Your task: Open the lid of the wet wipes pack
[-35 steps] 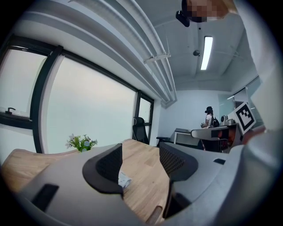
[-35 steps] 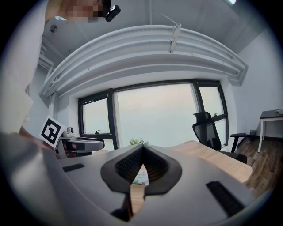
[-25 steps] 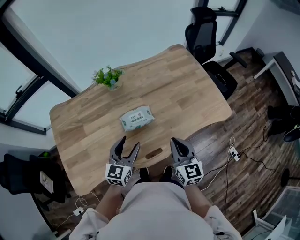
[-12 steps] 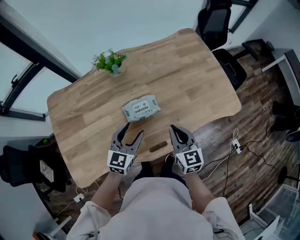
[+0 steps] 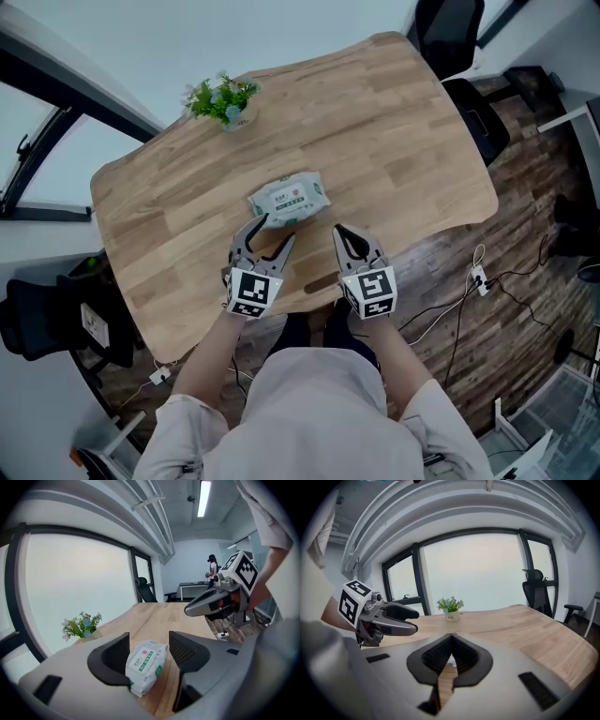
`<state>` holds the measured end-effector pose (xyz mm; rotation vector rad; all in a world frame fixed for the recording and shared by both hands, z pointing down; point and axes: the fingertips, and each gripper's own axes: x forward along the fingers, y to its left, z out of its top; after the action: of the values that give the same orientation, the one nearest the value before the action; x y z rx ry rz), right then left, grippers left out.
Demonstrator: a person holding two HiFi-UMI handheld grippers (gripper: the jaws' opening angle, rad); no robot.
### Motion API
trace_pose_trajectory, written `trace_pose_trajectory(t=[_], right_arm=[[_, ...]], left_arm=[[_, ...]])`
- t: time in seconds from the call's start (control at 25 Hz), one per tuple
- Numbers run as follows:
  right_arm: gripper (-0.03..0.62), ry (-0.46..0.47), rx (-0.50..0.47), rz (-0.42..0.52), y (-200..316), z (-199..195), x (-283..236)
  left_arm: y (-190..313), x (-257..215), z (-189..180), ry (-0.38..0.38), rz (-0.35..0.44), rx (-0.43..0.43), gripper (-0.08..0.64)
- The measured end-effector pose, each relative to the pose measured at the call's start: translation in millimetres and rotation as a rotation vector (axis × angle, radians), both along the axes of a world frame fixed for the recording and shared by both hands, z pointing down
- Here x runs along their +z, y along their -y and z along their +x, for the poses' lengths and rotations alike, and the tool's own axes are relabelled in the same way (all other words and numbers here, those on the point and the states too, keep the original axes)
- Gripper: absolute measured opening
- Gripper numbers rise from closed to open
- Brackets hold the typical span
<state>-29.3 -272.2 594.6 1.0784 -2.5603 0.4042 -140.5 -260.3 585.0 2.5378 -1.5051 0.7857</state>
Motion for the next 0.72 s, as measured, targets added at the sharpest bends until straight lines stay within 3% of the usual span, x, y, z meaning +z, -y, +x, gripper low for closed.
trace_pose_trajectory(t=[0.16,0.44,0.72], right_arm=[[0.009,-0.006,-0.013,-0.022,10.4,-7.1,14.7],[0.009,-0.044,-0.048,-0.049,26.3,-17.9,43.5],[0.009,-0.075,-0.066,-0.083,41.6,-25.9,75.6]], left_arm=[[12.5,21.0,0.2,0.115,-0.010,0.030,0.270],[30.7,59.5,-3.8,0.245,-0.064,0.050,0.270],[46.6,91.1,-1.3,0.407,-0.088,0.127,0.270]])
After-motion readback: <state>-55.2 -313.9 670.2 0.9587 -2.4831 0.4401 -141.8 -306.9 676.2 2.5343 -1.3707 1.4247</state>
